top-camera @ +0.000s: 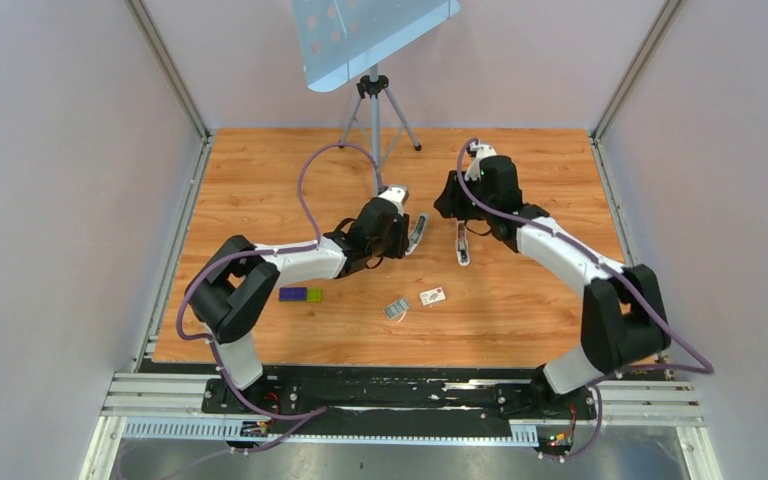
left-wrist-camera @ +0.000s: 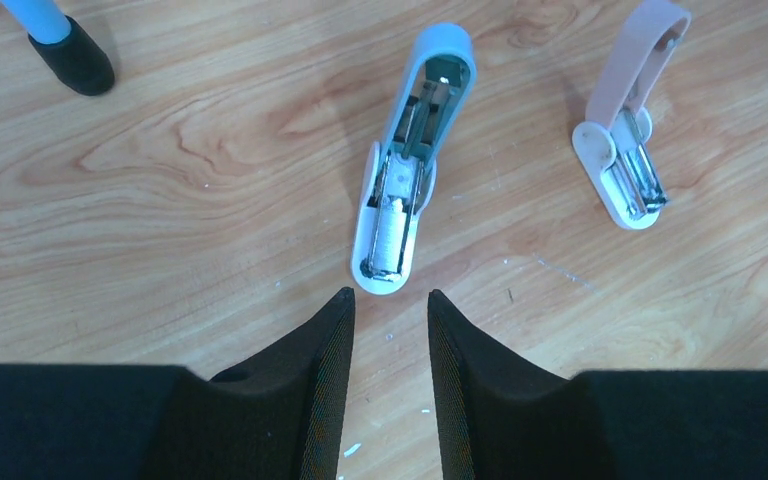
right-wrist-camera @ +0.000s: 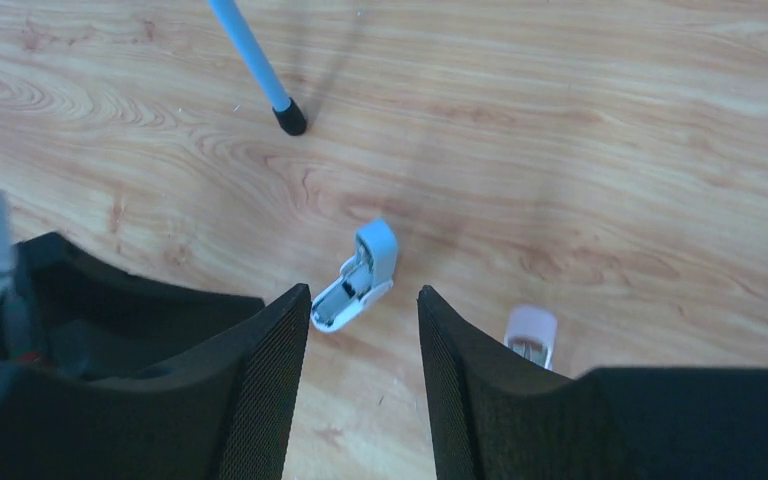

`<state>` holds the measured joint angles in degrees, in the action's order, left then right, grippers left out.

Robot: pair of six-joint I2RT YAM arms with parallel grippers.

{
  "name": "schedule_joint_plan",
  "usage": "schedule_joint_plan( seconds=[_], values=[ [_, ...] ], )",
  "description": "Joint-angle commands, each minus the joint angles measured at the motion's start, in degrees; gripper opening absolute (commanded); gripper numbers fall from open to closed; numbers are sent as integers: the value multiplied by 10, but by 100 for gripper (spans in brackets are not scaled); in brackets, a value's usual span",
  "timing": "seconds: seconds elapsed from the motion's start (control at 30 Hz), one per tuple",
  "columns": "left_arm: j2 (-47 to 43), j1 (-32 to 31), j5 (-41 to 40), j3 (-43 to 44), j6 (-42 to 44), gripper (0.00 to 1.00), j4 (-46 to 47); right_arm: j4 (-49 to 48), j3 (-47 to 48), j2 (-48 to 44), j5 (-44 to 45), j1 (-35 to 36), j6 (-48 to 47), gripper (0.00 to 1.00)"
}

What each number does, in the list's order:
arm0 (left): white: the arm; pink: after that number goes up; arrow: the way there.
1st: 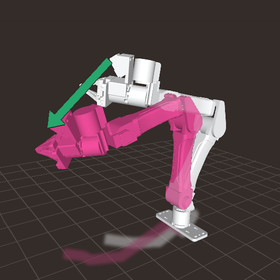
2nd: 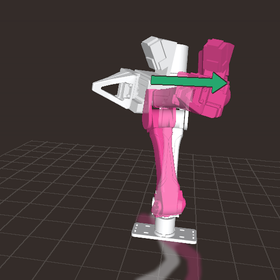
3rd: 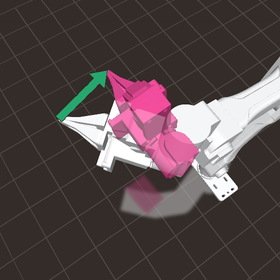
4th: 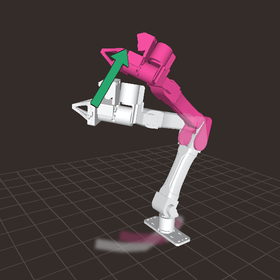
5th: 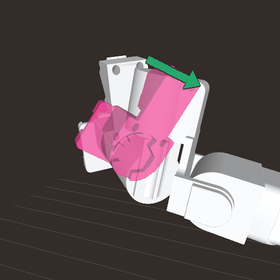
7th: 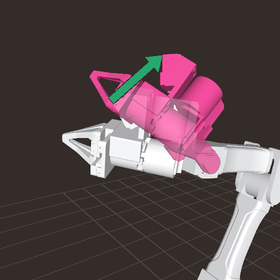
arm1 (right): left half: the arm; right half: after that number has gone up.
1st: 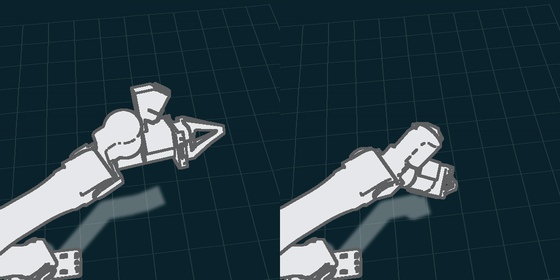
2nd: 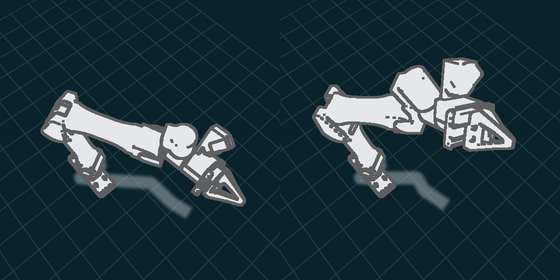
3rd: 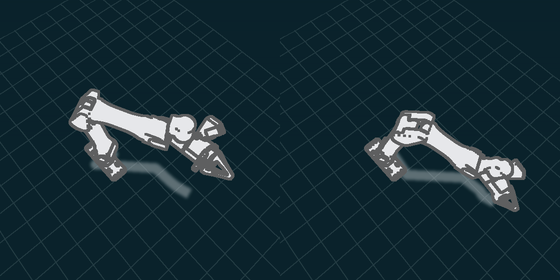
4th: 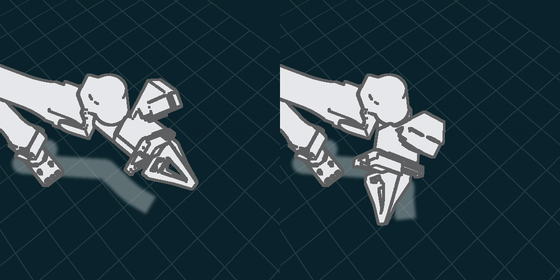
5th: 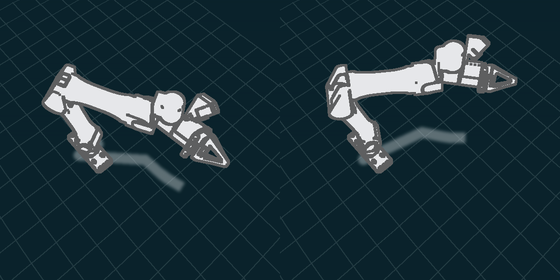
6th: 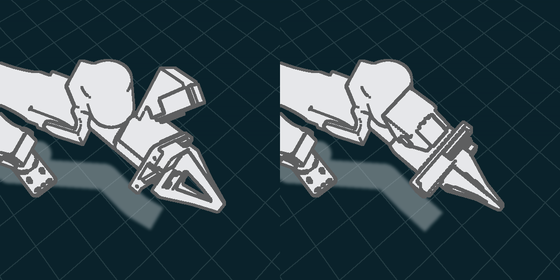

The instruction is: Load the staples into the stapler

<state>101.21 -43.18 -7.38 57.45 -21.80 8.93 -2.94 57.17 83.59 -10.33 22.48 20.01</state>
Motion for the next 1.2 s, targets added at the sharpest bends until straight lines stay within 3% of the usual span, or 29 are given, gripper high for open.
schedule_joint_plan(
  seconds=[0.0,0.1,0.23,0.47,1.17],
  values=[
    [15,22,28,5,-43,35,31,-29,60,89,-99,-31,0,48],
    [24,34,54,-5,-63,35,58,-30,96,145,-136,-42,7,49],
    [40,38,69,-7,-63,35,73,-30,140,209,-202,-53,16,43],
    [57,38,82,-1,-44,35,71,-6,191,273,-244,-57,16,44],
    [93,38,75,7,-39,31,69,55,174,261,-284,-57,-1,32]
  ],
)
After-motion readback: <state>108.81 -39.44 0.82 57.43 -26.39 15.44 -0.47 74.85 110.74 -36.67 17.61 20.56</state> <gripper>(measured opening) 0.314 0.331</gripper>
